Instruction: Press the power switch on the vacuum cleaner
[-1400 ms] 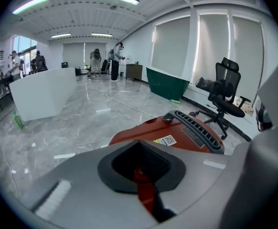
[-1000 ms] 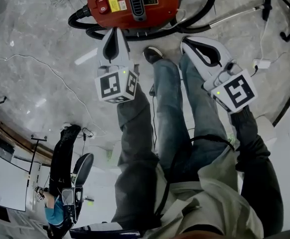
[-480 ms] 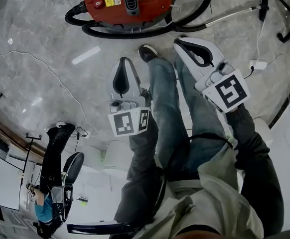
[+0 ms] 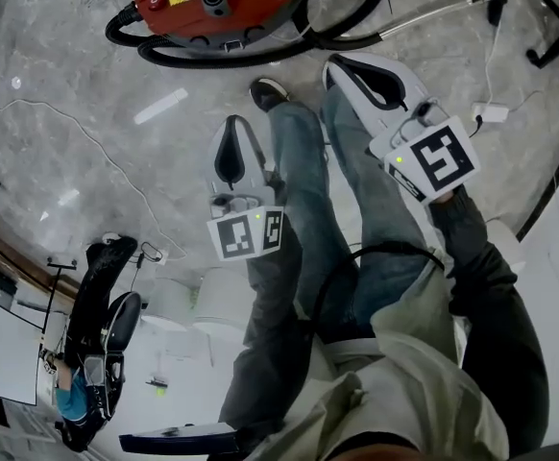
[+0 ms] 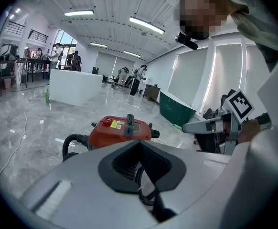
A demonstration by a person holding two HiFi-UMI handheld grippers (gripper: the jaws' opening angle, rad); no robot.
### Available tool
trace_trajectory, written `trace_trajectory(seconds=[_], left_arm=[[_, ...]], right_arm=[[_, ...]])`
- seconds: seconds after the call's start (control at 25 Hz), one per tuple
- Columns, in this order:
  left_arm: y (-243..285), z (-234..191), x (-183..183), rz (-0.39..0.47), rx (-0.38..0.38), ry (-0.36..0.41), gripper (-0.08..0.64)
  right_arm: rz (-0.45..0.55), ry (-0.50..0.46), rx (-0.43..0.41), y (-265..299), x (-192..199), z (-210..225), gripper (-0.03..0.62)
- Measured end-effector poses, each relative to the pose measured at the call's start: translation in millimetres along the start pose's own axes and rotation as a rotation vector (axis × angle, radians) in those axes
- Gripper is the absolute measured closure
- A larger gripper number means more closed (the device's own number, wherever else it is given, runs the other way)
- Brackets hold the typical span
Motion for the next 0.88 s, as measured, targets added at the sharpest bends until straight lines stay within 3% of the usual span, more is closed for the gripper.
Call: trace_trajectory(seconds=[0.16, 0.4, 0.6, 0.88], left_arm=[[-22, 28, -10, 0.012, 0.024, 0.005, 0.558], [-63, 66, -58, 0.068, 0.065, 0.021, 0.558], [-100, 97, -86, 0.085, 0.09, 0.032, 0.558], [-198, 139, -97, 0.141, 0.155, 0.03, 0.558]], right_arm=[[0.003, -0.03, 0.027, -34, 3, 6, 0.59], [0.057, -0.11, 0.079, -124, -32, -10, 0.59], [0.052, -0.123, 0.15, -189, -44, -20, 0.59], [0.121, -0.165, 0.118, -237, -57, -100, 0.591]])
Point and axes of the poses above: the fingertips, and each gripper's own axes: y forward along the fingers, z to its right, x out of its underside, the point moved 3 cm from there along -y, backward along the fingers, and after that the axes turned 4 degrees about -x, right-handed, at the moved point
